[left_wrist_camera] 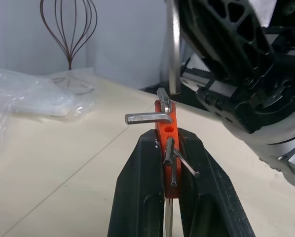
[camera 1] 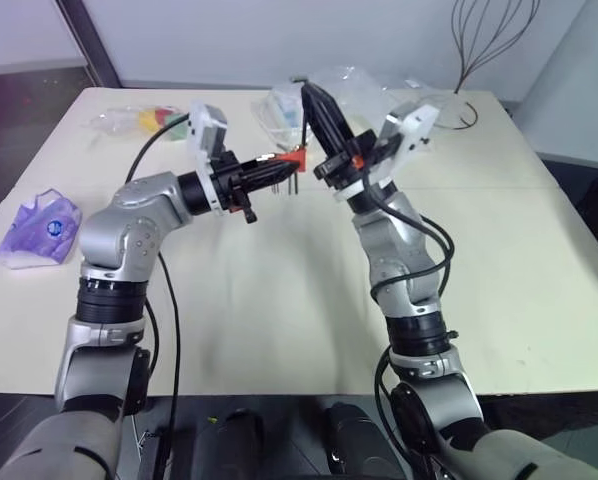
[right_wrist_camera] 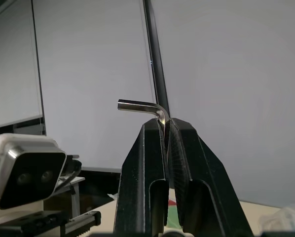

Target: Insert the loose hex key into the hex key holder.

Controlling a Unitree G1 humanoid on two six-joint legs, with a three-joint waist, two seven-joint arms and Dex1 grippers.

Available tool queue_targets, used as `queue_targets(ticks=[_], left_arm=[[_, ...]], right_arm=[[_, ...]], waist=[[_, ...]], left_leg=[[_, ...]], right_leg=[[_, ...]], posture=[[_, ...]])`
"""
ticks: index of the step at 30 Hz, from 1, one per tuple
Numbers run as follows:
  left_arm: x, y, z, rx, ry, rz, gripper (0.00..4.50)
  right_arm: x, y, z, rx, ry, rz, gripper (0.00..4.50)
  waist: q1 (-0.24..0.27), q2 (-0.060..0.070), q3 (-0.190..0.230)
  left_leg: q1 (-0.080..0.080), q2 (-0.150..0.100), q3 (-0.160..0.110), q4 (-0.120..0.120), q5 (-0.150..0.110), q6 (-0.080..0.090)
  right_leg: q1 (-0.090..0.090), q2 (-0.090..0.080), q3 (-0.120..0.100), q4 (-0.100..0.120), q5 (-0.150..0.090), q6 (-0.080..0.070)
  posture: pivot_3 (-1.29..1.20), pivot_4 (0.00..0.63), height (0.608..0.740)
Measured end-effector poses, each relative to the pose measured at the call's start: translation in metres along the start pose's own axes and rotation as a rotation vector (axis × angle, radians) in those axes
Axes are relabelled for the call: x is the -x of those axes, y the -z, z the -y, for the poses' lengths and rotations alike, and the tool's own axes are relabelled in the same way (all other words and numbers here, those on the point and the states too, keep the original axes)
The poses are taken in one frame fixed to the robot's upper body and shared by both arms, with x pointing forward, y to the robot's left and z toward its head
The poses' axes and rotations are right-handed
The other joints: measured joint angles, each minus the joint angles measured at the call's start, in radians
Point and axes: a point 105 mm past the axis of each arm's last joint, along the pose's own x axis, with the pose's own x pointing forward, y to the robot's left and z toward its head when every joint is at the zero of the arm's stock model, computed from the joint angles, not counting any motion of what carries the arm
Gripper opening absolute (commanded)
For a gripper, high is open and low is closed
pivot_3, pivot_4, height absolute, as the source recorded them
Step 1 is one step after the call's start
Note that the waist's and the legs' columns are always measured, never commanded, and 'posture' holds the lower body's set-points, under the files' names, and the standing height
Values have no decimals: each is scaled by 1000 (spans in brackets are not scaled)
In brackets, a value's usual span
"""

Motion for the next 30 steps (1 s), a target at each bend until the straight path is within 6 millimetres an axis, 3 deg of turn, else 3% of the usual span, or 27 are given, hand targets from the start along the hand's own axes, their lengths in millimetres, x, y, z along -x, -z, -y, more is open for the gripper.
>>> queue_targets(ticks=[30], left_arm=[[-3, -2, 4, 23, 8, 12, 0]], right_arm=[[4, 5, 1, 1, 0, -18, 74]], waist=[[0, 0, 0]], left_leg=[[0, 0, 0, 0, 0, 0]], right_leg=[[0, 0, 0, 0, 0, 0]], posture=[[0, 150, 740]])
